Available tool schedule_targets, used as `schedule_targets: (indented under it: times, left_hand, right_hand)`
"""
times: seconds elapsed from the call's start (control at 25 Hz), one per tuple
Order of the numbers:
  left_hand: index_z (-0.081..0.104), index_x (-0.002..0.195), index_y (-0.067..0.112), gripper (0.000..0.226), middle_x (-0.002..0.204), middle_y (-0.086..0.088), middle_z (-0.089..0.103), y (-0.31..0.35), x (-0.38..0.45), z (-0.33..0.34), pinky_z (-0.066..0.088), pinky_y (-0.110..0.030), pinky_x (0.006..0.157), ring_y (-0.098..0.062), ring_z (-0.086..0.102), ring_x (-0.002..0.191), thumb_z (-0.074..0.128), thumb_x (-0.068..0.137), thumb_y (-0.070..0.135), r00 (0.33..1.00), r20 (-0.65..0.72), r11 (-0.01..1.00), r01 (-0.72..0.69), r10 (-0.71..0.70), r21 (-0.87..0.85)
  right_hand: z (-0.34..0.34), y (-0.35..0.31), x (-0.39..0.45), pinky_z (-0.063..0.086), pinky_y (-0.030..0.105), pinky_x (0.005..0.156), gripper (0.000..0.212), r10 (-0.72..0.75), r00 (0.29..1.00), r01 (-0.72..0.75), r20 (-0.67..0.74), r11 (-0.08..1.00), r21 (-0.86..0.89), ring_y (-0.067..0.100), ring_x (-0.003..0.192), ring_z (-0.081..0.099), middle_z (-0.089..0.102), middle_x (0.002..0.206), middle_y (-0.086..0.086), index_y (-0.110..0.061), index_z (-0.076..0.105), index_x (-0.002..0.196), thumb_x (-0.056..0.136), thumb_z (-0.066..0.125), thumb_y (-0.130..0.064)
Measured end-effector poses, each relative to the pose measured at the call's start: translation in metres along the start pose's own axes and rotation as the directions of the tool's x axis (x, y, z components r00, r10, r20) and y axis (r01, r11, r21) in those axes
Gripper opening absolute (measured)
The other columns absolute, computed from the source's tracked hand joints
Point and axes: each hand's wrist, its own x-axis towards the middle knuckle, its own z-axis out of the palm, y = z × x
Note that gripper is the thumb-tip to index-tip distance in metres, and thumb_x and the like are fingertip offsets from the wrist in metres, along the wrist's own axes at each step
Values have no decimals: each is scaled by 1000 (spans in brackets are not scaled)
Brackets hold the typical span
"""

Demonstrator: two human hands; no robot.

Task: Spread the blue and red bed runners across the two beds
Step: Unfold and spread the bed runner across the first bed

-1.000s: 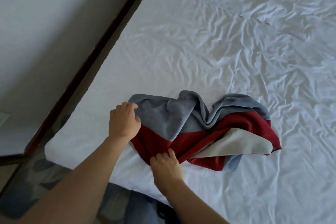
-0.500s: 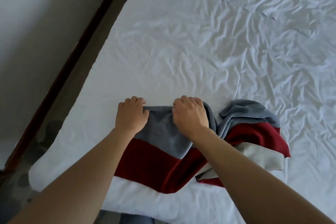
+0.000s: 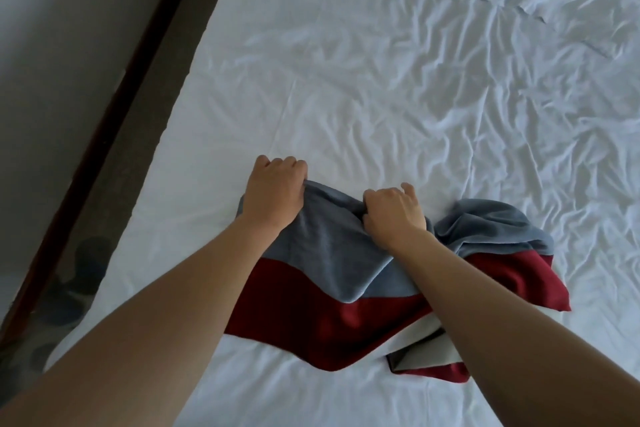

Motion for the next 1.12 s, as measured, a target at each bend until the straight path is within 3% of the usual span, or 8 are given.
schedule_targets:
  times: [0.2, 0.36, 0.48, 0.72, 0.84, 0.92, 1.0, 1.12]
  left_hand:
    - [59, 84, 20, 9, 78, 5, 59, -7, -13, -17, 41, -35, 82, -19, 55, 70, 56, 93, 17, 994, -32, 994, -101, 102, 36]
    - [60, 74, 19, 9, 72, 4, 58, 14, -81, 4, 44, -37, 83, -21, 54, 74, 62, 83, 17, 963, 126, 965, -250, 238, 83]
    - [56, 64, 20, 33, 64, 5, 60, 28, -114, 16, 39, -38, 95, -18, 55, 77, 48, 92, 36, 955, 249, 972, -198, 162, 127]
    - [54, 61, 19, 47, 58, 2, 53, 37, -88, 7, 36, -38, 94, -19, 50, 68, 33, 99, 38, 966, 238, 976, -142, 100, 166]
    - [48, 60, 19, 43, 55, 3, 48, 37, -80, 6, 37, -37, 88, -20, 46, 60, 37, 98, 36, 979, 198, 984, -82, 49, 159]
    - [52, 68, 20, 37, 62, 4, 51, 34, -71, 9, 38, -37, 84, -19, 47, 62, 37, 98, 34, 993, 117, 991, -21, 5, 135]
    - [61, 83, 21, 32, 75, 5, 59, 33, -56, 13, 38, -37, 84, -18, 52, 72, 37, 98, 36, 994, 102, 994, 25, -36, 110]
    - [63, 99, 21, 34, 93, 2, 65, 48, -30, 22, 35, -40, 90, -22, 57, 90, 37, 97, 43, 958, 262, 989, 86, -115, 120]
  right_hand:
    - [-8, 25, -14, 35, 32, 78, 7, 151, 956, -135, -251, 988, 77, 20, 66, 41, 63, 81, -1, -17, 51, 88, 93, 52, -12]
    - [5, 41, -38, 38, 37, 90, 4, 109, 982, -98, -157, 993, 72, 23, 72, 49, 62, 87, -1, -18, 48, 94, 93, 47, -15]
    - [13, 37, -46, 29, 44, 112, 21, 21, 999, -20, -45, 1000, 12, 23, 92, 61, 62, 95, 0, -16, 50, 107, 86, 49, -12]
    - [8, 9, -9, 18, 48, 120, 32, -122, 972, 132, -201, 991, 35, 25, 117, 54, 61, 120, 2, -19, 56, 125, 98, 39, -20]
    - [9, -10, 11, 12, 49, 121, 28, -234, 972, 234, -4, 972, 23, 24, 117, 55, 63, 116, 0, -24, 59, 119, 100, 40, -31]
    - [11, -17, 11, 23, 45, 116, 19, -271, 959, 272, 88, 962, -7, 24, 105, 59, 66, 104, 0, -23, 61, 102, 99, 43, -31]
    - [15, -14, 1, 39, 42, 101, 15, -315, 949, 316, 6, 949, -17, 26, 90, 60, 65, 94, 2, -21, 56, 88, 97, 44, -26]
    - [27, -3, -22, 47, 45, 80, 15, -363, 872, 400, -328, 915, 48, 28, 63, 52, 55, 67, 4, -15, 49, 70, 81, 57, -11]
